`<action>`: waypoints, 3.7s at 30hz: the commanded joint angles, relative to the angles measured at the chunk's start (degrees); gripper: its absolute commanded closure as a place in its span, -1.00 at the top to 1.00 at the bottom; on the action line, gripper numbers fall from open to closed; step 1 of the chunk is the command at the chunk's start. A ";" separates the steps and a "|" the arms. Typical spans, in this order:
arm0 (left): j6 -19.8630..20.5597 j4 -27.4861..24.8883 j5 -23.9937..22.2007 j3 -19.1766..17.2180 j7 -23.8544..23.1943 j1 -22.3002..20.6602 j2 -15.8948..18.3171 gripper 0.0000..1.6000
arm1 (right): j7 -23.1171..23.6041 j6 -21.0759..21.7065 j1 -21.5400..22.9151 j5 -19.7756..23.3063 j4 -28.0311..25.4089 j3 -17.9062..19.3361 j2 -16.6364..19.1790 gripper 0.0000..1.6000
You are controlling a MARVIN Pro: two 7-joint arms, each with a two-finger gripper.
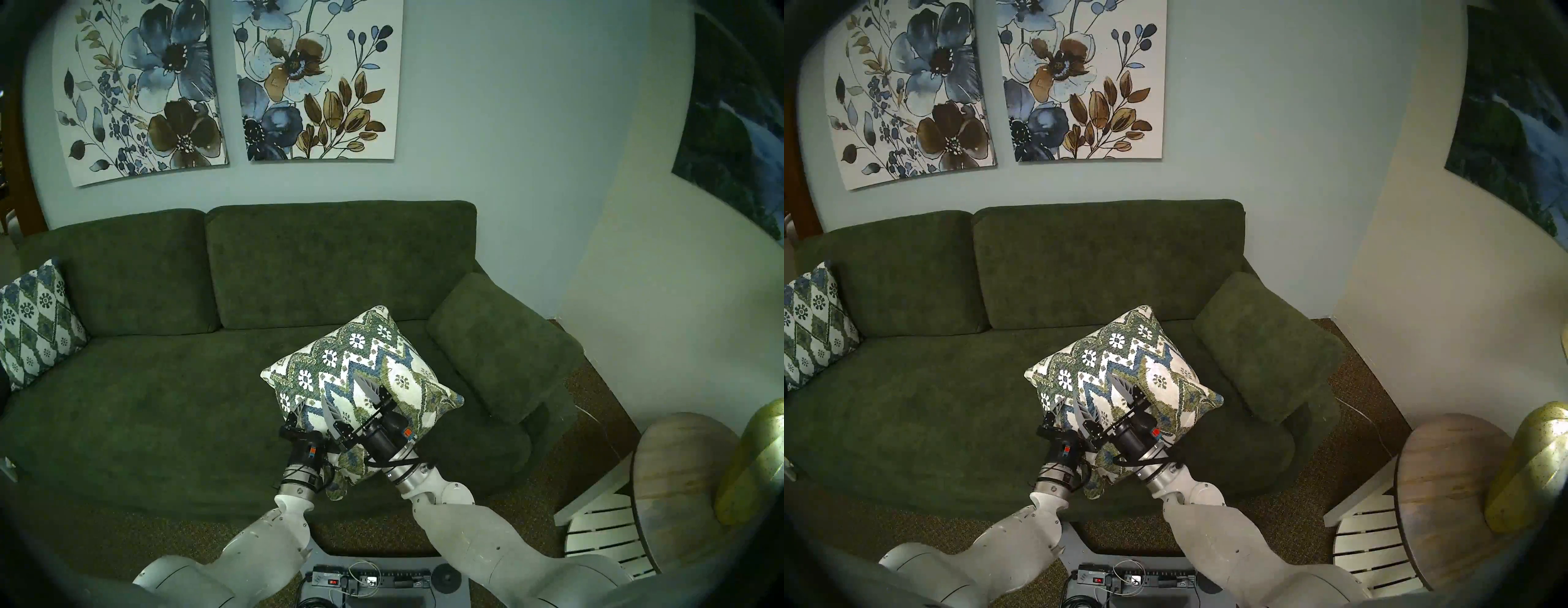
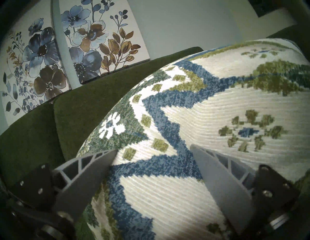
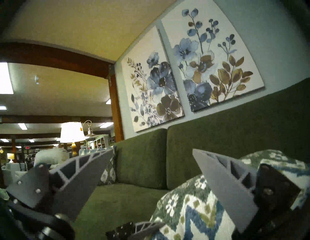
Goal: Fluff a cushion
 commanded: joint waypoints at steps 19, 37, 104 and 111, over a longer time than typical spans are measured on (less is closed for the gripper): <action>-3.58 -0.33 -1.50 1.04 2.81 9.87 1.58 1.00 | -3.80 9.33 4.42 0.67 17.39 1.87 -0.02 1.00; -3.58 -7.56 -1.05 1.74 5.69 14.16 5.57 1.00 | -5.34 9.94 5.35 1.70 24.57 2.28 2.55 1.00; 0.63 -19.00 23.03 1.93 7.96 5.09 17.37 1.00 | -5.13 6.08 8.03 3.37 29.41 -0.23 -0.87 1.00; 2.88 -11.32 21.62 0.53 6.21 2.35 16.69 1.00 | -4.06 5.33 8.30 3.70 29.44 0.04 0.20 1.00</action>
